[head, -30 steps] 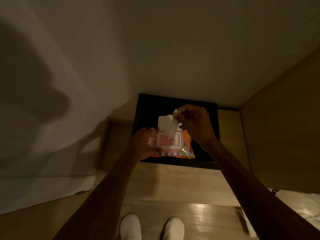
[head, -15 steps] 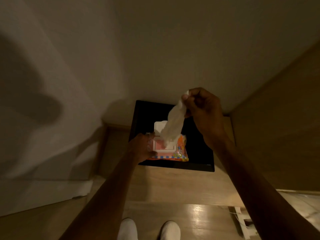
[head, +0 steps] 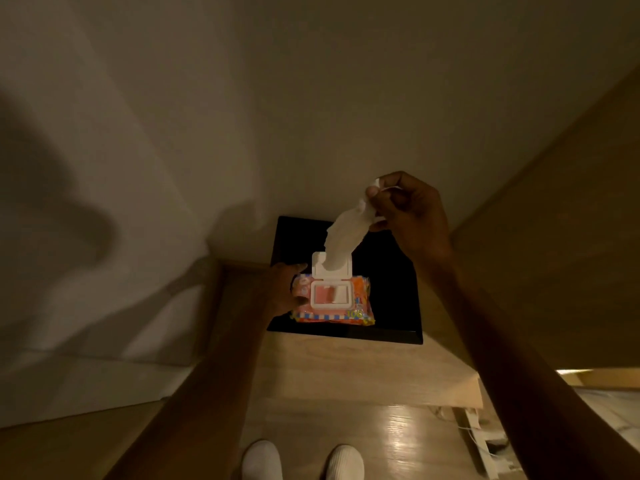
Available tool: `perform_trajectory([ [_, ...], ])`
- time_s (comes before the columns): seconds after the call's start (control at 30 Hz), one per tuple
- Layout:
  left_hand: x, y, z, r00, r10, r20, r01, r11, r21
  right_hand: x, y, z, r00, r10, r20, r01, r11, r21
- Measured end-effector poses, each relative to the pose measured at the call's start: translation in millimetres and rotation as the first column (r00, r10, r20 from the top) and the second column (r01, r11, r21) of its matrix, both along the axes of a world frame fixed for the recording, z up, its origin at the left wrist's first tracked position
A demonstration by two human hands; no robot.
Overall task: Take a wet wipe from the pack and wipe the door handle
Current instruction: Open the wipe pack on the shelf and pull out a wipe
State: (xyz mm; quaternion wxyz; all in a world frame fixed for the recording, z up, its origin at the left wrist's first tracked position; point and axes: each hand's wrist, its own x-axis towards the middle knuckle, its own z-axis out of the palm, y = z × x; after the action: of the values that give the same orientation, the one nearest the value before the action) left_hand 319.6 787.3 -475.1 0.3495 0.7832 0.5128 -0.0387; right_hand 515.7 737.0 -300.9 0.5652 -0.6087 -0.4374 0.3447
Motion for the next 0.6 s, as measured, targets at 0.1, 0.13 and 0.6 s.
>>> perform_trajectory([
  [0.1,-12,2,47,1.0,0.023,0.02,-0.024,1.0,0.017,-2,-7,37,1.0,-0.006,0.022,0.006,1.0,-0.017],
  [0.13,-17,4,67,0.999,0.019,0.026,-0.02,0.999,0.026,-2,-9,53,1.0,-0.001,0.026,0.002,1.0,-0.028],
  [0.6,-46,-52,394,0.884,0.186,0.428,-0.006,0.921,-0.389,-37,-41,292,0.912,0.35,0.215,-0.341,0.937,-0.079],
])
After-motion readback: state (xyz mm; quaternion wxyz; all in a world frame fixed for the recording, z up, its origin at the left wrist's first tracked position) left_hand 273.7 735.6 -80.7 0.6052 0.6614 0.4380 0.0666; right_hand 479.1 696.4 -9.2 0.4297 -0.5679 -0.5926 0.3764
